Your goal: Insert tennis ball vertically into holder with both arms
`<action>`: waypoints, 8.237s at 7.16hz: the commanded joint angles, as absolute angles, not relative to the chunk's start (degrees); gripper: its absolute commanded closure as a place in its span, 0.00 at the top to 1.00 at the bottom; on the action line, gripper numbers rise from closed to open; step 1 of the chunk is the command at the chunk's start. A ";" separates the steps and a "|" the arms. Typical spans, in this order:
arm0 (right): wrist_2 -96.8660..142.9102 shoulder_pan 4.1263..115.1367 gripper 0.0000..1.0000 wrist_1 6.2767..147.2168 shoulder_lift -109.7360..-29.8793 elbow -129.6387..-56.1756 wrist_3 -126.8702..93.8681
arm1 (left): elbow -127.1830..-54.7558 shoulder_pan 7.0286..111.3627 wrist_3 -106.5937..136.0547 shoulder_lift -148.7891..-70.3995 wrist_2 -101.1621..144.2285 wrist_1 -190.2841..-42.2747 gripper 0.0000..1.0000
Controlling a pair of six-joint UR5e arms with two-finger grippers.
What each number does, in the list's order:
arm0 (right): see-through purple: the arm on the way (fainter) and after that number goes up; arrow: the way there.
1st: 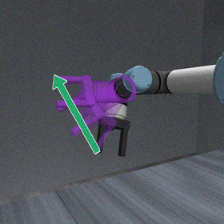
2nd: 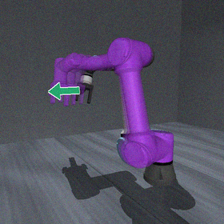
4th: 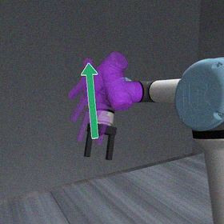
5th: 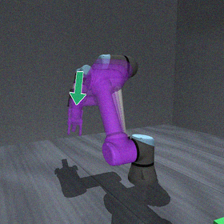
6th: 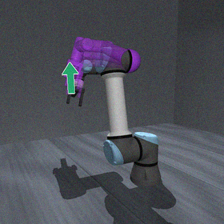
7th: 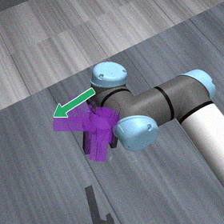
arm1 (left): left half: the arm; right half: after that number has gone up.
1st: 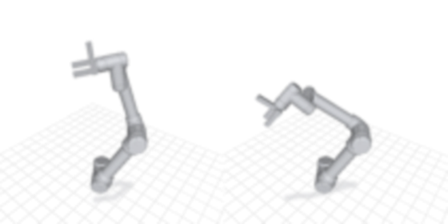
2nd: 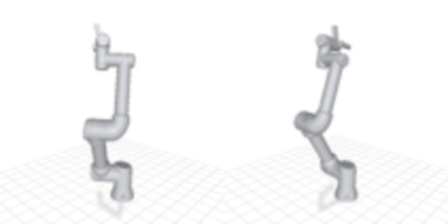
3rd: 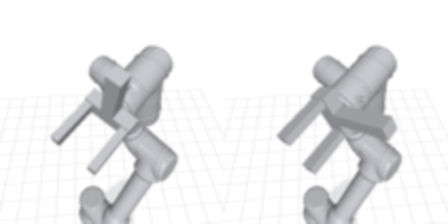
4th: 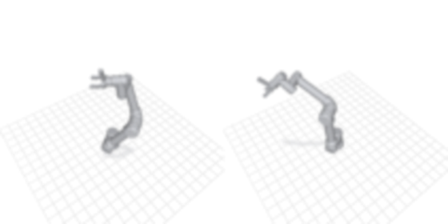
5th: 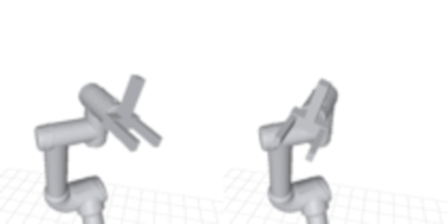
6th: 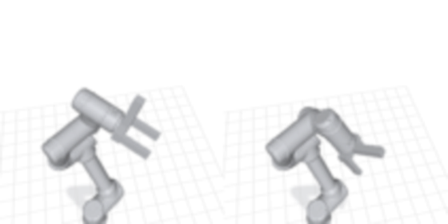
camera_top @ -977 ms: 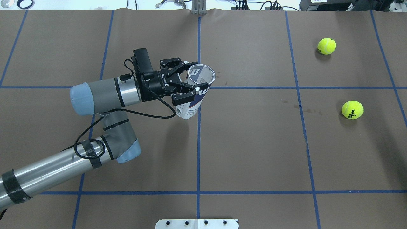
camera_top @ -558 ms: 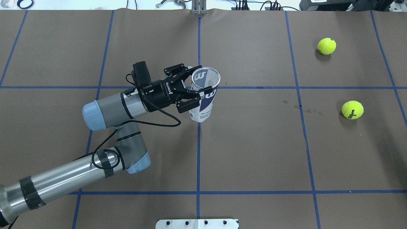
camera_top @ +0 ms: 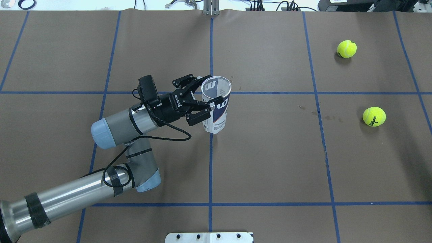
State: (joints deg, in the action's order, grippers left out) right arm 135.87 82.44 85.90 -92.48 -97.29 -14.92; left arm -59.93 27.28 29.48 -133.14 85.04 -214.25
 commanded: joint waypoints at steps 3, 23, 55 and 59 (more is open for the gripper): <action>135.88 82.44 0.99 85.87 -92.55 -97.29 -14.85 | -57.66 27.07 29.36 -133.07 84.82 -214.28 0.77; 136.67 82.44 0.99 85.87 -92.46 -97.29 -14.85 | -60.89 25.84 30.32 -130.69 84.29 -214.11 0.99; 136.14 76.64 0.99 76.55 -92.82 -96.85 -14.85 | -65.74 25.93 22.68 -128.85 87.63 -205.31 1.00; 135.88 71.21 0.99 76.47 -89.40 -96.77 -22.72 | -66.27 26.01 22.94 -129.02 87.71 -205.31 1.00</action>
State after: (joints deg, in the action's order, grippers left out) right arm 135.97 73.47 76.53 -90.85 -96.78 -18.42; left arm -66.12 25.94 22.84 -129.01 87.65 -205.31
